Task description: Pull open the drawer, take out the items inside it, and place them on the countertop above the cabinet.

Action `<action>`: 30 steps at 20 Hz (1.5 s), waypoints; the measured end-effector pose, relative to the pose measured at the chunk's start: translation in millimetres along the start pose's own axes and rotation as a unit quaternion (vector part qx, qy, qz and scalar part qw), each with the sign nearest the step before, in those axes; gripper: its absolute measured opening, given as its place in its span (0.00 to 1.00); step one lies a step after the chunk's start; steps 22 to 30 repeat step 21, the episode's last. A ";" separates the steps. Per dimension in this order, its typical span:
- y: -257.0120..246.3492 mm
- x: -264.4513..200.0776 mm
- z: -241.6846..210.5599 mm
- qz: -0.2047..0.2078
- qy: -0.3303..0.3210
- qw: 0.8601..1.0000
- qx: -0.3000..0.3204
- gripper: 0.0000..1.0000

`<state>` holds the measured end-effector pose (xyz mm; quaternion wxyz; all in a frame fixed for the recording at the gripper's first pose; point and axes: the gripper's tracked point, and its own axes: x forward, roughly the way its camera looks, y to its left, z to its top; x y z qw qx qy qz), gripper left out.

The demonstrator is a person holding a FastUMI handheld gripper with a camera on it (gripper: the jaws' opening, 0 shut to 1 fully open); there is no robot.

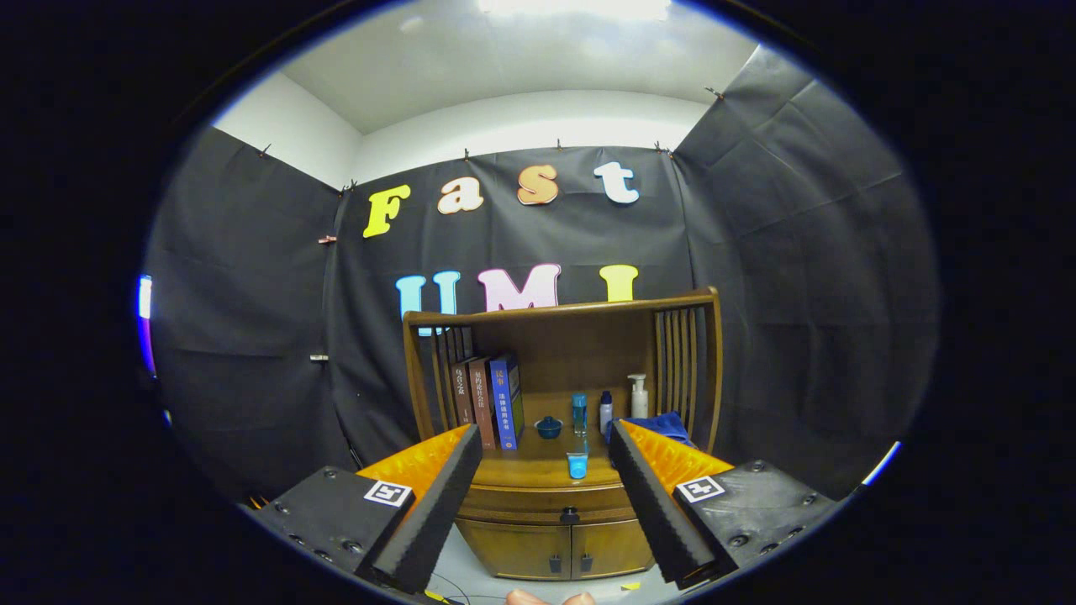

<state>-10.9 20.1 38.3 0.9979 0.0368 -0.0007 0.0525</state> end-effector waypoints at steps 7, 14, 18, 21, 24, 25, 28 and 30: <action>13.8 -29.7 21.4 -0.002 -0.004 1.000 -0.004 0.98; 17.5 -28.1 15.4 0.004 0.005 1.000 0.007 0.98; 16.6 -25.6 10.6 0.000 0.008 1.000 0.002 0.98; 15.4 -25.7 13.1 -0.002 0.006 1.000 0.001 0.99; 15.4 -25.7 13.1 -0.002 0.006 1.000 0.001 0.99; 15.4 -25.7 13.1 -0.002 0.006 1.000 0.001 0.99; 15.4 -25.7 13.1 -0.002 0.006 1.000 0.001 0.99; 15.4 -25.7 13.1 -0.002 0.006 1.000 0.001 0.99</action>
